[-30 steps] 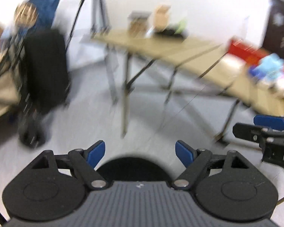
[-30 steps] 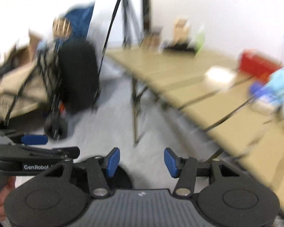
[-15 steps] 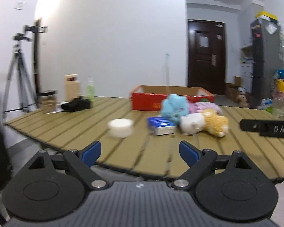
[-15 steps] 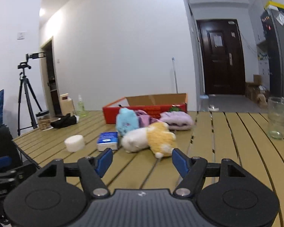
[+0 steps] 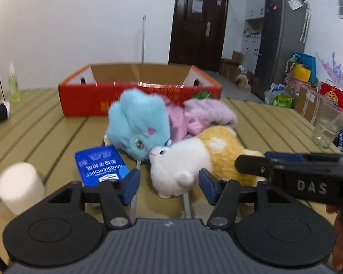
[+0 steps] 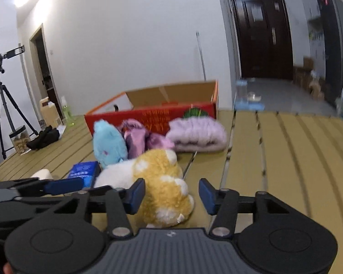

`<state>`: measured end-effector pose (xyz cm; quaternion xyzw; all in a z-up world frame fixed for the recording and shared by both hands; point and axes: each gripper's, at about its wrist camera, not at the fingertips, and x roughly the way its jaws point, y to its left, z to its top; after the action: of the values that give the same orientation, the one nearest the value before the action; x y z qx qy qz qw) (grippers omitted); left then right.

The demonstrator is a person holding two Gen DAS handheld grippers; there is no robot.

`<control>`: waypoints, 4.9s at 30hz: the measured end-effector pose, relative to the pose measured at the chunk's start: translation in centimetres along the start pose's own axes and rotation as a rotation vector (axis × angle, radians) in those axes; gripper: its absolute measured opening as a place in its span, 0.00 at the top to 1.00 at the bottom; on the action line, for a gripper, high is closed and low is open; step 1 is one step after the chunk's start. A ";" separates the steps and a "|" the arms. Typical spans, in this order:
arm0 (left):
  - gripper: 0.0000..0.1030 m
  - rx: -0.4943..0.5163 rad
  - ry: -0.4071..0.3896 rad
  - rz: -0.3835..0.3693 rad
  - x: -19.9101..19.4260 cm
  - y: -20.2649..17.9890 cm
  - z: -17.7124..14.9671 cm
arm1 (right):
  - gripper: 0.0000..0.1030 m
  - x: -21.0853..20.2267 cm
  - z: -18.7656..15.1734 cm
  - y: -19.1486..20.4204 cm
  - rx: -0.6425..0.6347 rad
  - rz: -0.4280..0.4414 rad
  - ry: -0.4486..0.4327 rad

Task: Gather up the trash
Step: 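Close both grippers on the white-and-yellow plush toy and lift it, then carry the white-and-yellow plush toy over the black bin and open both grippers, then move both open grippers back toward the light-blue plush toy, then close both grippers on the light-blue plush toy and lift it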

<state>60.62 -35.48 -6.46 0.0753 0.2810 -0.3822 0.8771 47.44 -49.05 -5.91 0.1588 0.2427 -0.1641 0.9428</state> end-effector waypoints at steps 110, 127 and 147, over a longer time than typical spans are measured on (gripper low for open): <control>0.16 0.016 -0.140 0.415 -15.1 6.0 -4.4 | 0.34 -5.1 -2.4 9.0 -0.077 0.288 0.019; 0.23 -0.147 0.042 0.315 -5.4 13.3 -2.5 | 0.41 8.1 0.1 12.9 -0.115 0.157 0.111; 0.31 -0.085 -0.082 0.182 -6.7 7.8 0.7 | 0.45 5.9 2.8 5.8 -0.046 -0.025 -0.004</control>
<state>62.78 -26.08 -2.88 0.0476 0.2525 -0.2915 0.9214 55.70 -46.24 -5.32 0.1335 0.2463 -0.1703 0.9447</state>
